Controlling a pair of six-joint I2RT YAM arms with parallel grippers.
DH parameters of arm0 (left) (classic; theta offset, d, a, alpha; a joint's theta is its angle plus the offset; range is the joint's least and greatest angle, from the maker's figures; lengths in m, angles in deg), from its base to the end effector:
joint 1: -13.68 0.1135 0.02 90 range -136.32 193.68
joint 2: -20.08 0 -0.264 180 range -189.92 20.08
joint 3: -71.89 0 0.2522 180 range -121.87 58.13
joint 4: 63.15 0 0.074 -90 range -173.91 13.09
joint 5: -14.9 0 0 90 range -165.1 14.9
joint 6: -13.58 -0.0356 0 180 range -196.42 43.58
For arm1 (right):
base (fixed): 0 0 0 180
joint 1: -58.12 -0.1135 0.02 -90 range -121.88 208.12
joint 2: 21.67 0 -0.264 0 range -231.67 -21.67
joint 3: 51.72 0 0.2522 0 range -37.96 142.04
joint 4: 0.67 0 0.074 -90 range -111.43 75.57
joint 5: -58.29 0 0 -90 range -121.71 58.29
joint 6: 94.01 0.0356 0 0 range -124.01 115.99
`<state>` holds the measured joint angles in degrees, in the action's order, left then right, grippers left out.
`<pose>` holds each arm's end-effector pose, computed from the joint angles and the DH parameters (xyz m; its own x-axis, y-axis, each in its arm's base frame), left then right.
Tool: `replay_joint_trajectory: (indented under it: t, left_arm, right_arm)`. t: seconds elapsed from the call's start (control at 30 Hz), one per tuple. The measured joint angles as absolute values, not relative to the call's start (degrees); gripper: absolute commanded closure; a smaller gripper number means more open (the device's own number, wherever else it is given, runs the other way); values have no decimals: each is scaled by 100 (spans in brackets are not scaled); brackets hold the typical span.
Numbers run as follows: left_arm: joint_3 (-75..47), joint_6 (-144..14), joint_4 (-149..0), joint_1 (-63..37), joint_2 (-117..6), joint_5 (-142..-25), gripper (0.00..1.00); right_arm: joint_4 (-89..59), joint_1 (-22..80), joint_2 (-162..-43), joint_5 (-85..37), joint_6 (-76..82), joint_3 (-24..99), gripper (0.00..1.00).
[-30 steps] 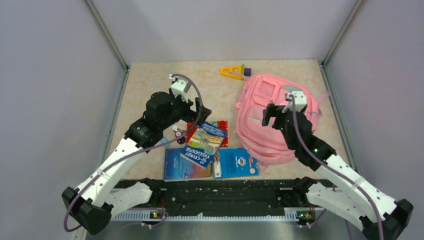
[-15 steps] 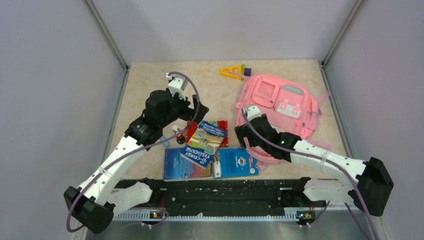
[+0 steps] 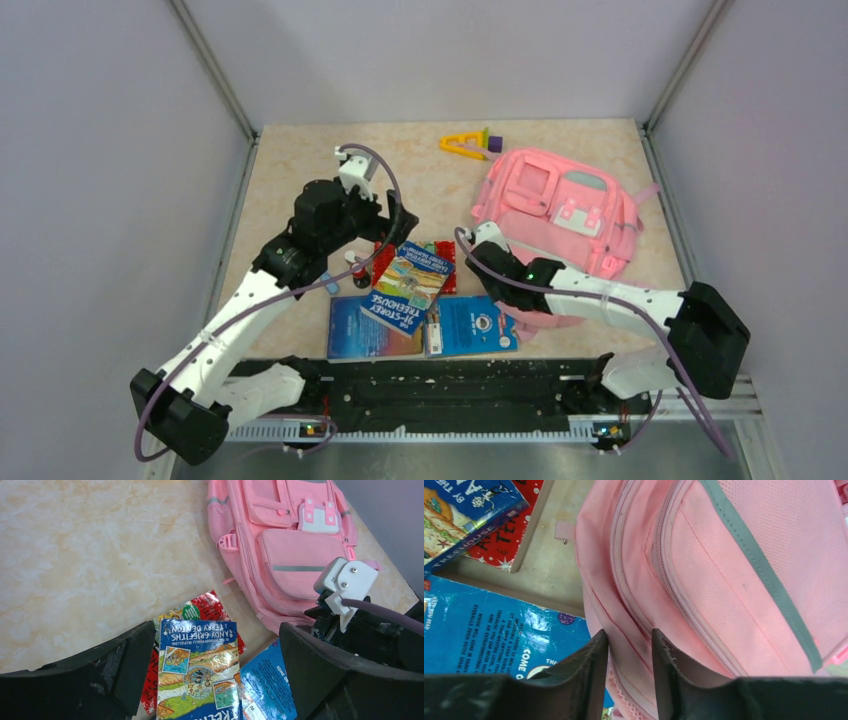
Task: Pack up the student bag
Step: Pick up the student bag at the center of the board.
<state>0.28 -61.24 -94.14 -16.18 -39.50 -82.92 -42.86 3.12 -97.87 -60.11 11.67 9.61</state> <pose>0.2025 -0.1219 0.3582 -0.4303 -0.0521 -0.9012 0.5100 0.8097 -0.2903 0.1619 0.2017 0.2168 -0.6181 -0.4683 -0.6314 -0.4208 0.8755 -0.2373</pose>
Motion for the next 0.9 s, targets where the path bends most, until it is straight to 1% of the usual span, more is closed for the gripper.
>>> replay_joint_trajectory:
  t: [0.1,0.13,0.33,0.57,0.67,0.9]
  left_arm:
    - [28,-6109,-9417,-1614,-3993,-8292,2]
    - [28,-6107,-9417,-1612,-4011,-8292,2]
    - [31,-6089,-9436,-1610,-4048,-8292,2]
    - [28,-6024,-9463,-1610,-4048,-8298,2]
    - [28,-6000,-9463,-1610,-4048,-8316,2]
    - [28,-5989,-9463,-1610,-4048,-8318,2]
  right_arm:
    - [-4421,299,-9969,-6236,1388,1130,95]
    - [-4452,295,-10021,-6339,1469,1165,100]
    - [-4583,386,-10216,-6966,1969,1204,100]
    - [-4397,1363,-10159,-7124,2208,1069,100]
    - [-4266,1652,-10032,-7060,2203,968,100]
    - [-3903,1650,-10047,-6485,2131,1235,100]
